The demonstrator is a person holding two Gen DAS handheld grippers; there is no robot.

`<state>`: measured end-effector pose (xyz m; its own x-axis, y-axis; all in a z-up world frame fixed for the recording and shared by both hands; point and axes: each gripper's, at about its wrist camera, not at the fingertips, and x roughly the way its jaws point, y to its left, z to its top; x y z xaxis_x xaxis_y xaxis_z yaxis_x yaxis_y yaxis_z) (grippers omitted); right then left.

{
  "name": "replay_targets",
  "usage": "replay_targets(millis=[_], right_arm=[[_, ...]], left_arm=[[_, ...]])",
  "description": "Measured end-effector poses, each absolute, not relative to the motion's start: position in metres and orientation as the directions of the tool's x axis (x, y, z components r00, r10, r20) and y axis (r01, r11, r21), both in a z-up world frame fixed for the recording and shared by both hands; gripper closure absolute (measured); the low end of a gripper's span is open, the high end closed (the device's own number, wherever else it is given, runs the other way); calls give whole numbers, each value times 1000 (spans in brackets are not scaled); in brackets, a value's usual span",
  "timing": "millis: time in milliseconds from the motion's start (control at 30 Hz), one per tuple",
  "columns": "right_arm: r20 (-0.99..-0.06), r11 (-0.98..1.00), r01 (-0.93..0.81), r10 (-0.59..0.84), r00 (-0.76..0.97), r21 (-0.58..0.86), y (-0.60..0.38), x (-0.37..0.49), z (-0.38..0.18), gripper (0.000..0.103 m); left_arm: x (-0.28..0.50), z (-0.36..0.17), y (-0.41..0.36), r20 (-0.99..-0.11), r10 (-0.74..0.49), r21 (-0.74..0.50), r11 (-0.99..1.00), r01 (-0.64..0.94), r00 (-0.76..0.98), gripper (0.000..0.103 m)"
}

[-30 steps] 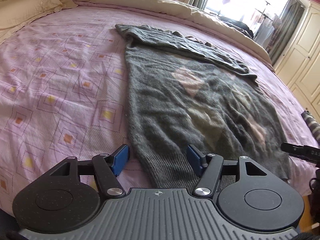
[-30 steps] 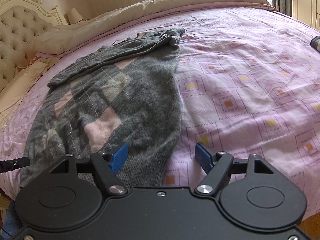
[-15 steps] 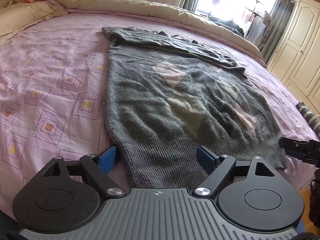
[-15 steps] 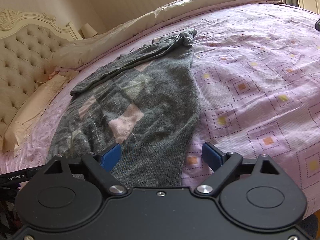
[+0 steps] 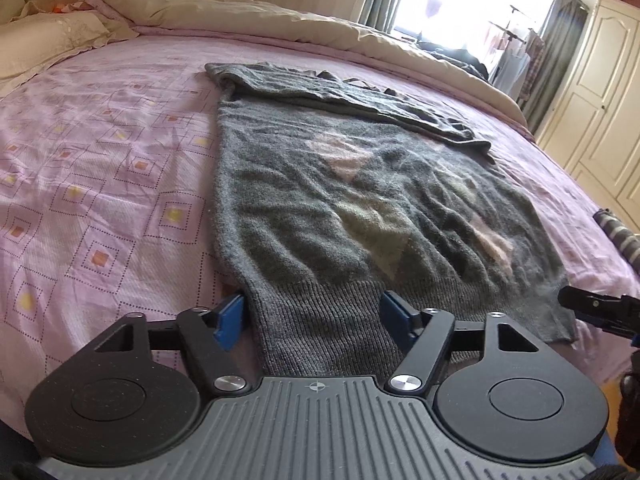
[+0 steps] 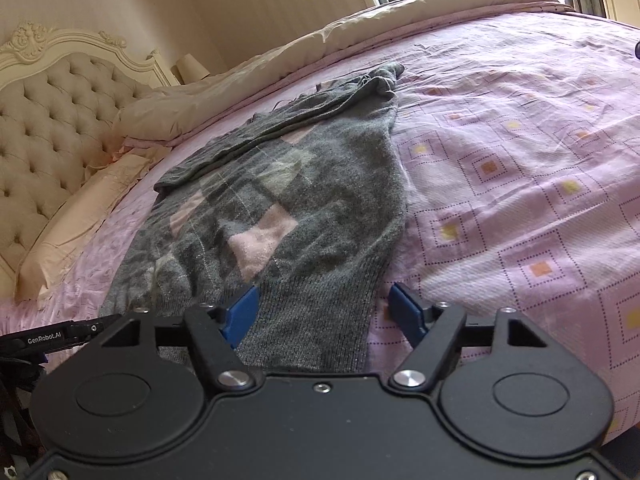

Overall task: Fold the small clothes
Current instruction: 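Move both open tools to the sweater hem, then grasp the sweater hem with the left tool while the right tool grasps it too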

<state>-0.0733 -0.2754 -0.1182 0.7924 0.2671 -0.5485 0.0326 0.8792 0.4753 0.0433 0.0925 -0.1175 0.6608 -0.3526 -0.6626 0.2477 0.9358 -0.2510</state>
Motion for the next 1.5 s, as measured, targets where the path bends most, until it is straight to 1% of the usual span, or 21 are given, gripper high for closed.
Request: replay_targets(millis=[67,100,133,167,200,233,267,333,400,533,733,967,1067,1167,1267,1333,1500], right_arm=[[-543,867,44,270,795,496,-278,-74,-119,37],[-543,862,49,273,794,504,-279,-74,-120,44],[-546,854,50,285,788,517,-280,-73,-122,56],[-551,848,55,292,782,527,-280,-72,-124,63],[-553,844,57,297,778,533,-281,-71,-125,77],[-557,840,59,303,774,539,-280,-70,-126,89],[-555,834,60,310,772,548,-280,-69,-127,90],[-542,819,60,320,777,570,-283,-70,-125,90],[-521,802,59,329,788,595,-287,-71,-119,91],[-462,778,33,337,820,627,-300,-68,-94,91],[-371,773,-30,339,865,634,-314,-39,-48,91],[-299,789,-98,340,892,606,-319,29,-4,91],[-288,809,-106,324,901,578,-320,65,9,91],[-289,810,-97,315,904,579,-322,102,14,91],[-301,810,-75,300,905,582,-326,140,12,91],[-319,812,-51,285,904,581,-329,164,9,91],[-385,812,27,247,889,583,-337,224,-9,91]], left_arm=[[43,-117,97,-659,-365,-276,931,240,658,46],[42,-117,98,-656,-372,-286,928,240,657,48],[42,-117,98,-655,-375,-290,926,240,655,52],[42,-117,98,-655,-374,-287,927,242,656,57],[43,-117,97,-657,-370,-280,929,244,657,58],[43,-117,96,-657,-367,-276,930,243,658,65],[44,-118,97,-657,-363,-275,931,239,660,78],[46,-119,100,-655,-380,-307,924,229,653,96],[46,-117,107,-637,-396,-357,912,202,662,98],[43,-99,115,-587,-402,-385,902,195,702,99],[56,-54,117,-478,-424,-377,890,256,769,99],[108,-9,112,-384,-451,-376,874,309,806,99],[140,6,111,-348,-447,-372,873,317,824,99],[173,19,108,-332,-436,-358,879,316,836,99],[209,23,105,-338,-429,-369,879,301,838,99],[232,21,103,-350,-417,-374,883,283,838,99],[285,1,94,-424,-405,-391,889,240,810,99]])
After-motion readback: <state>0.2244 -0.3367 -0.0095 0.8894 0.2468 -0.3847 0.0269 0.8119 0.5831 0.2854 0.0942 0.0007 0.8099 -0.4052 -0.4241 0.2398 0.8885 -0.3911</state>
